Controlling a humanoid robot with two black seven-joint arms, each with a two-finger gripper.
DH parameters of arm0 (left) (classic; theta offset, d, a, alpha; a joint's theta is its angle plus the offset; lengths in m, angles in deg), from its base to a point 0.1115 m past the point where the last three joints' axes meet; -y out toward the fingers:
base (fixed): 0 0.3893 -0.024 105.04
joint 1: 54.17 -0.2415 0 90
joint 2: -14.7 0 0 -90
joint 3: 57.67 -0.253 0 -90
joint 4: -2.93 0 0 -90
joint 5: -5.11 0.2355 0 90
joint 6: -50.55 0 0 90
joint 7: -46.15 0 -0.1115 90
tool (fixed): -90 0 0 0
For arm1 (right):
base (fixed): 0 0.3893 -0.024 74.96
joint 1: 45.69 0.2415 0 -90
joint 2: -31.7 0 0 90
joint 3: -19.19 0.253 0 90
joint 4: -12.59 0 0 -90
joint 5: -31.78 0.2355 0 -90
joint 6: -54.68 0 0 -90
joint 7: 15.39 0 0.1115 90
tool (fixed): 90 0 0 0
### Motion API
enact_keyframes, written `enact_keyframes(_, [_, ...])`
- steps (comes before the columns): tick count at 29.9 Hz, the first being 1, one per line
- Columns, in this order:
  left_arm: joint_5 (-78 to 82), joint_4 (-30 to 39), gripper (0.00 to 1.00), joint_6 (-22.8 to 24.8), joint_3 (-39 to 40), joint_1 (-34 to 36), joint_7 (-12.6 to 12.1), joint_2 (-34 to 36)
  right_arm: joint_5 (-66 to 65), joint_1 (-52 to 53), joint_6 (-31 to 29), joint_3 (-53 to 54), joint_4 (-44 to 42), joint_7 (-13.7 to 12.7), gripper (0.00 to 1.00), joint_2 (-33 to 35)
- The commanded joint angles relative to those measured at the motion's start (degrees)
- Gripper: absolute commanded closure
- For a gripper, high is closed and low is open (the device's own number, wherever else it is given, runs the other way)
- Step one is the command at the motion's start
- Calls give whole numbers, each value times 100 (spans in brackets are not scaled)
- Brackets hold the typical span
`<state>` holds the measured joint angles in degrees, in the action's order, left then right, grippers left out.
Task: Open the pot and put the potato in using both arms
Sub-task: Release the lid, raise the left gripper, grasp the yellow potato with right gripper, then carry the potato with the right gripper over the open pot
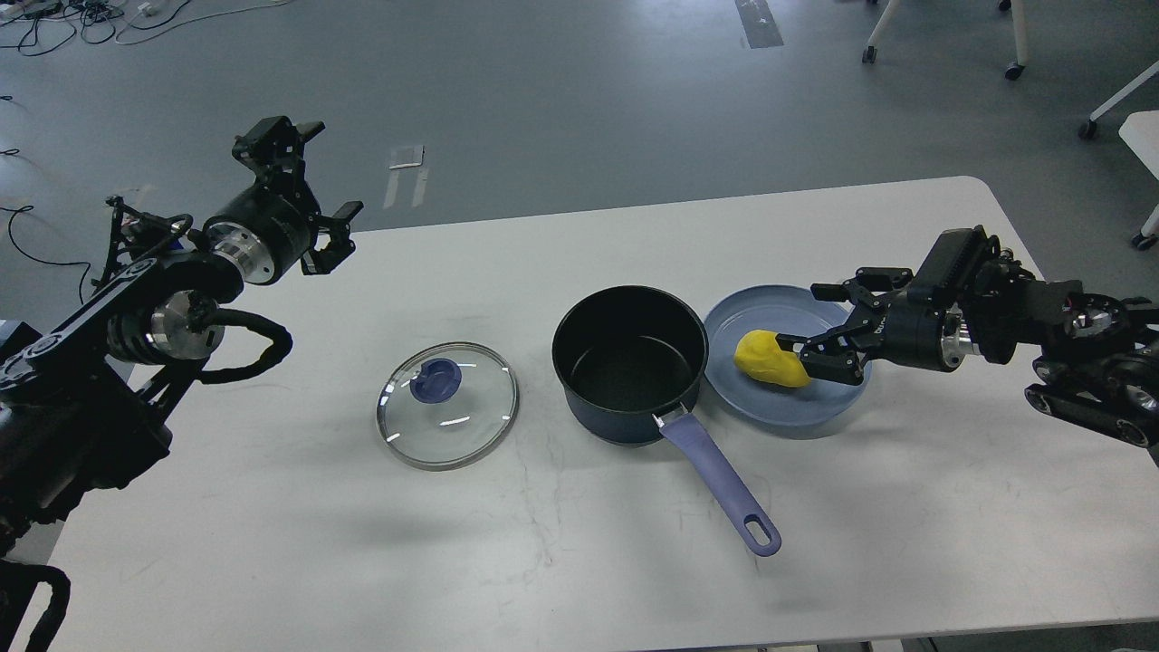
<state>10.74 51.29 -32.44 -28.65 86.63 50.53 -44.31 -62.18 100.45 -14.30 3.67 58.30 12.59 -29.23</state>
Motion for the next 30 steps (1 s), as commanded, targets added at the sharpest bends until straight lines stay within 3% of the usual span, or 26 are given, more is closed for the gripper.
enact_keyframes(1, [17,-2,2,2,-10,-44,36,3,0,-6,-1,-83,-9,1,17,-137])
enact_keyframes(8, [70,-2,2,2,-19,-123,54,12,0,-32,-1,-223,-166,1,18,-375])
enact_keyframes(12, [79,-10,2,2,-19,-132,80,12,0,-59,-1,-426,-369,1,32,-454])
enact_keyframes(15, [88,-10,2,2,-63,-141,229,12,0,-85,-1,-461,-518,1,55,-533])
enact_keyframes(18, [88,-19,2,-7,-81,-176,265,-6,0,-76,-1,-461,-607,1,67,-551])
enact_keyframes(30, [105,-37,2,-16,-81,-176,344,-23,71,1109,395,-373,-177,1,71,-691])
